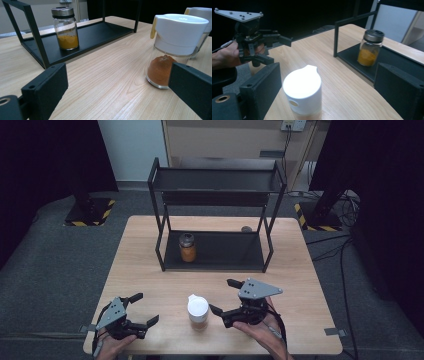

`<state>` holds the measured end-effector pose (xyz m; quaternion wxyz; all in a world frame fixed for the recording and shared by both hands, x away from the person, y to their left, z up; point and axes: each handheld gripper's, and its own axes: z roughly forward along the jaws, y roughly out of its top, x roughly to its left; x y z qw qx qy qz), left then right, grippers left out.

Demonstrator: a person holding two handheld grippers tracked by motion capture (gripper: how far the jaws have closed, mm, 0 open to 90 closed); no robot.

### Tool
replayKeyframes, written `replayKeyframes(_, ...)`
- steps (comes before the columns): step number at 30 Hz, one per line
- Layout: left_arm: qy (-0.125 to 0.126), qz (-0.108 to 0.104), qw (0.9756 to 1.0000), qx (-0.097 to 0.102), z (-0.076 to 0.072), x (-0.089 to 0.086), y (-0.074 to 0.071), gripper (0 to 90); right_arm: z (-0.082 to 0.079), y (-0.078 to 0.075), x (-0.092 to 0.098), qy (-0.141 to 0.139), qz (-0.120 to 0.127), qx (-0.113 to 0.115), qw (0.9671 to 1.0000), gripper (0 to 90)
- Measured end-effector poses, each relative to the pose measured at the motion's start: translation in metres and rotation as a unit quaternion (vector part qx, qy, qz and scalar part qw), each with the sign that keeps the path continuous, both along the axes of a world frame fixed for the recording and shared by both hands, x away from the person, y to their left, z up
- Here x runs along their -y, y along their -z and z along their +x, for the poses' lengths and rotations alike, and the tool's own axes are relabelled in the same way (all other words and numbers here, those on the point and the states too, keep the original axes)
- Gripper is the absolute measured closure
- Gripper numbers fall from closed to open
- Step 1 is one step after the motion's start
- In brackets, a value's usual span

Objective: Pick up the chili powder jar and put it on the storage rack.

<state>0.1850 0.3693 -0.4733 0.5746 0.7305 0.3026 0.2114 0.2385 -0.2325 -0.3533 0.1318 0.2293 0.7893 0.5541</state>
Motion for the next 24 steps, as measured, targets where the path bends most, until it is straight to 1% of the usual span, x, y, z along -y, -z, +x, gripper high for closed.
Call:
replayKeyframes(12,0.002,0.002,1.0000,0.000,0.000,0.000,-0.001,2.0,0.003,0.009,-0.031,-0.029,-0.020,-0.007,0.9994,8.4)
replayKeyframes(17,0.002,0.002,1.0000,0.000,0.000,0.000,0.000,2.0,0.004,0.014,-0.040,-0.035,-0.025,-0.014,0.9990,8.9)
replayKeyframes(24,0.002,0.002,1.0000,0.000,0.000,0.000,0.000,2.0,0.006,0.023,-0.051,-0.035,-0.040,-0.020,0.9984,10.2)
